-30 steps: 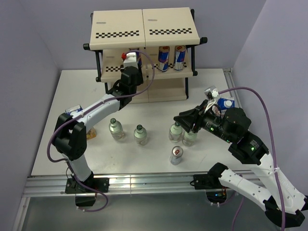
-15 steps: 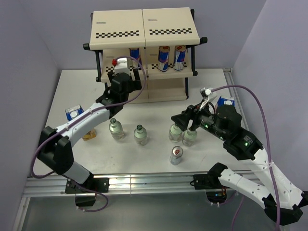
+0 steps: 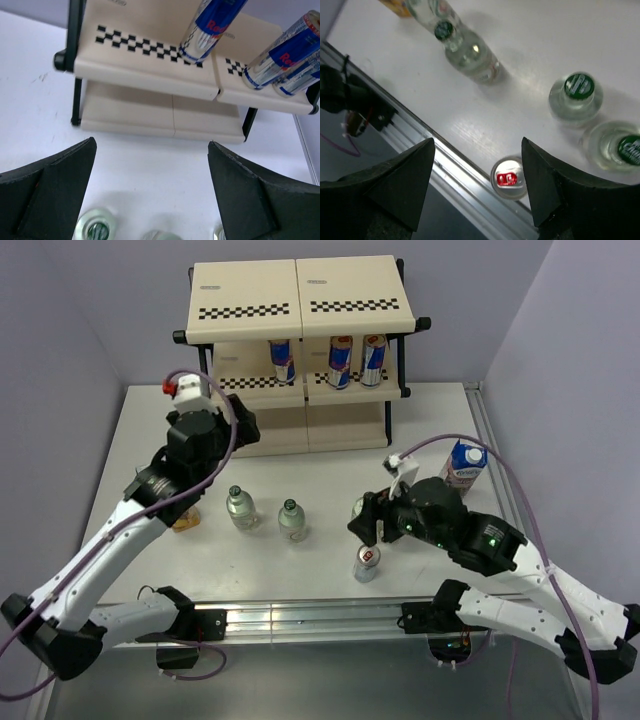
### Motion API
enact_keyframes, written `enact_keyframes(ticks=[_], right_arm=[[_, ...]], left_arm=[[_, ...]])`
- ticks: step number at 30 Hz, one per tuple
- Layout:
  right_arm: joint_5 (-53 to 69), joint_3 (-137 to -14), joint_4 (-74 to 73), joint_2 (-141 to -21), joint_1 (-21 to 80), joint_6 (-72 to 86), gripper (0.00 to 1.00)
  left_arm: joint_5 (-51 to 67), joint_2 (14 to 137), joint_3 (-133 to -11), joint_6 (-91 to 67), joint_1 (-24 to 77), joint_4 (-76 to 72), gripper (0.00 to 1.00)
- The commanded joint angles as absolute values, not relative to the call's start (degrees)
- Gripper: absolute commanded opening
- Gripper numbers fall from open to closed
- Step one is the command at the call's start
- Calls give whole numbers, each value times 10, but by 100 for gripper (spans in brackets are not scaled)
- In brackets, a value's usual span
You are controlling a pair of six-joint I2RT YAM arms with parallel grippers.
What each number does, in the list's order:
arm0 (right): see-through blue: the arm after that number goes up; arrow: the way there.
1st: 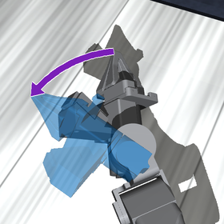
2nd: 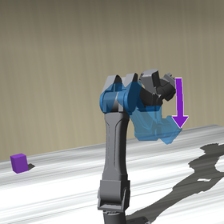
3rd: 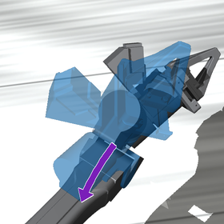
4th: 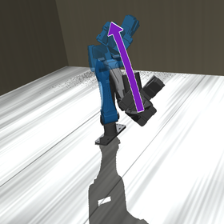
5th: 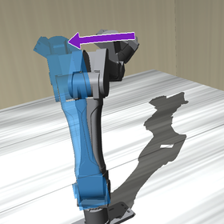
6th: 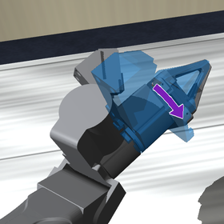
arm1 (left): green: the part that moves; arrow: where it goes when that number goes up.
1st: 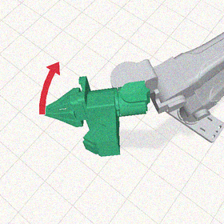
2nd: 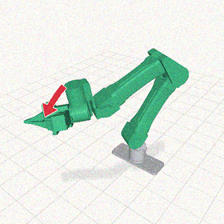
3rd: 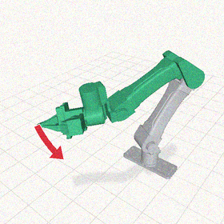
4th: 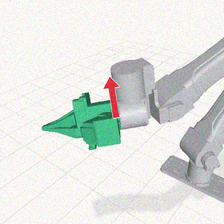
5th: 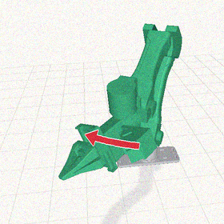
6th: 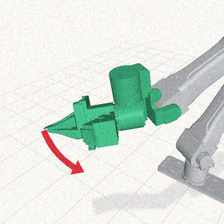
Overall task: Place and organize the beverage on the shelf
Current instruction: Pick up the drink from the center of the board.
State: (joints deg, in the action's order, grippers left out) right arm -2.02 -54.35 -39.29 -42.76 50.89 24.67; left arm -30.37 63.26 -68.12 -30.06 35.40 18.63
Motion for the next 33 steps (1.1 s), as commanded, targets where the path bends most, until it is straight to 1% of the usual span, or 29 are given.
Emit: enact_keyframes(ticks=[1, 3, 7, 10, 12, 15, 19, 20, 23, 30, 32, 33], right_arm=[[-112, -523, -434, -439, 568, 298, 77], [-147, -516, -451, -446, 587, 314, 79], [-202, -513, -488, -485, 638, 370, 81], [-244, -514, -511, -509, 660, 403, 81], [-250, -510, -523, -519, 675, 416, 81], [-232, -491, -511, -541, 690, 426, 79], [-243, -475, -515, -552, 696, 453, 75], [-243, -475, -515, -551, 696, 454, 71], [-241, -475, -519, -554, 697, 460, 65], [-245, -482, -536, -571, 700, 456, 66], [-247, -487, -539, -577, 702, 454, 64], [-249, -494, -544, -577, 703, 455, 60]], left_arm=[[-303, 588, -669, -347, 357, 286, 99], [-279, 549, -651, -352, 357, 306, 100], [-276, 490, -632, -353, 359, 339, 100], [-281, 469, -628, -347, 359, 365, 99], [-279, 462, -623, -342, 358, 372, 99], [-273, 449, -621, -332, 358, 387, 99], [-272, 428, -613, -321, 358, 393, 100], [-269, 422, -611, -319, 358, 393, 99], [-268, 417, -606, -316, 358, 395, 100], [-258, 424, -595, -309, 358, 389, 100], [-248, 425, -592, -308, 359, 379, 99], [-244, 426, -592, -308, 358, 376, 100]])
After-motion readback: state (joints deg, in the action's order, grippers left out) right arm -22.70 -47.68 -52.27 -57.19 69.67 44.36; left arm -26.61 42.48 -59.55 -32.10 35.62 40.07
